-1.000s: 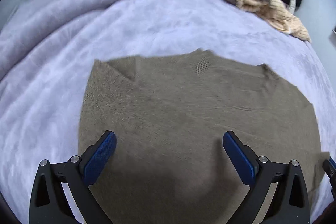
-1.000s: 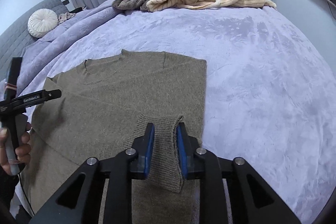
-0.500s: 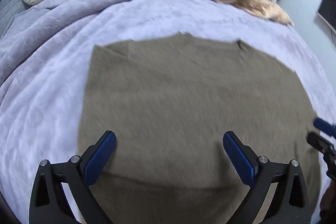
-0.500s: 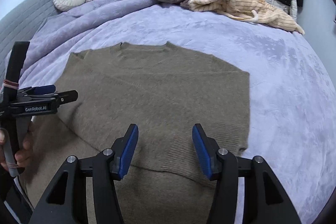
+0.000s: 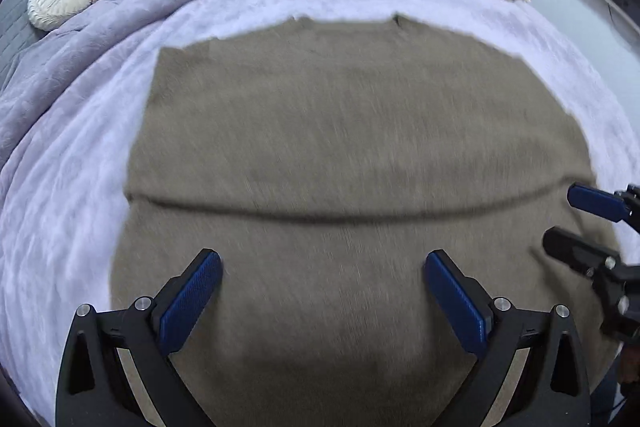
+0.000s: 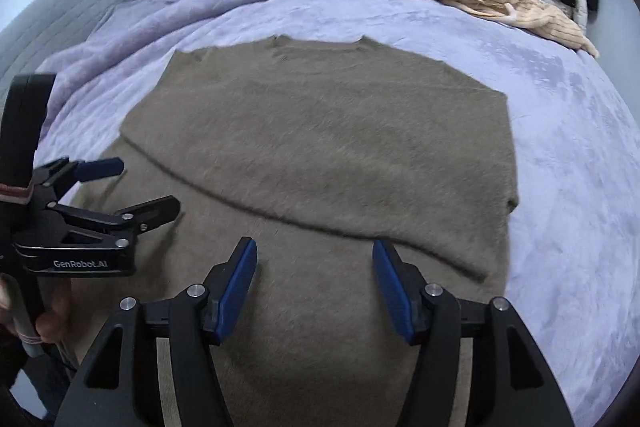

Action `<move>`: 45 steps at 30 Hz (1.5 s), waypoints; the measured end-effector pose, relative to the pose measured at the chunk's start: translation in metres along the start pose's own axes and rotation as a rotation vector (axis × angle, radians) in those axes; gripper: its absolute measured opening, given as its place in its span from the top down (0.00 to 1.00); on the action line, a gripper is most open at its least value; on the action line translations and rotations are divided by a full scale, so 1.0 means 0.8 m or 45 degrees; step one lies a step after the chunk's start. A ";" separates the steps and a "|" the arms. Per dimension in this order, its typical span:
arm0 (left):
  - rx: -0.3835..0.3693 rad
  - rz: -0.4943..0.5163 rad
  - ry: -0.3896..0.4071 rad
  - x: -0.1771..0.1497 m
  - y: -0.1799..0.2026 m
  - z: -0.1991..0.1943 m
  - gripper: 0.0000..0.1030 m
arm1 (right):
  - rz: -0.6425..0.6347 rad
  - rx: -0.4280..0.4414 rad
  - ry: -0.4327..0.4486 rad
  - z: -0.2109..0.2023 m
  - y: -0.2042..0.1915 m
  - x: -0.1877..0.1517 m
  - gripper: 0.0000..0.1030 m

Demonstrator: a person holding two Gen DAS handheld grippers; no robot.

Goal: Fold small clothes
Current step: 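Lift the hem with both grippers and fold it toward the collar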

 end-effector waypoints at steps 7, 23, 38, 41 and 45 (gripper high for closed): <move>0.022 0.047 0.016 -0.073 -0.015 -0.033 0.00 | -0.223 -0.076 0.012 -0.021 -0.009 -0.082 0.26; -0.064 -0.220 -0.004 -0.189 -0.093 -0.101 0.01 | -0.204 -0.134 0.040 -0.100 0.003 -0.187 0.23; -0.263 -0.231 -0.026 -0.209 -0.059 -0.092 0.25 | 0.074 0.197 -0.020 -0.090 0.002 -0.228 0.54; -0.270 -0.223 -0.019 -0.212 -0.059 -0.089 0.17 | 0.148 0.296 -0.021 -0.091 0.008 -0.233 0.56; -0.332 -0.205 -0.037 -0.217 -0.062 -0.083 0.03 | 0.248 0.333 -0.027 -0.092 0.020 -0.240 0.56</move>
Point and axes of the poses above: each gripper's, at about its wrist camera, not at the fingertips, and z roughly the way its jaws point, y to its right, x to its top, the point moved 8 cm from there along z, roughly the way its jaws point, and after that the axes turned 1 degree about -y, right-handed, at the moved point
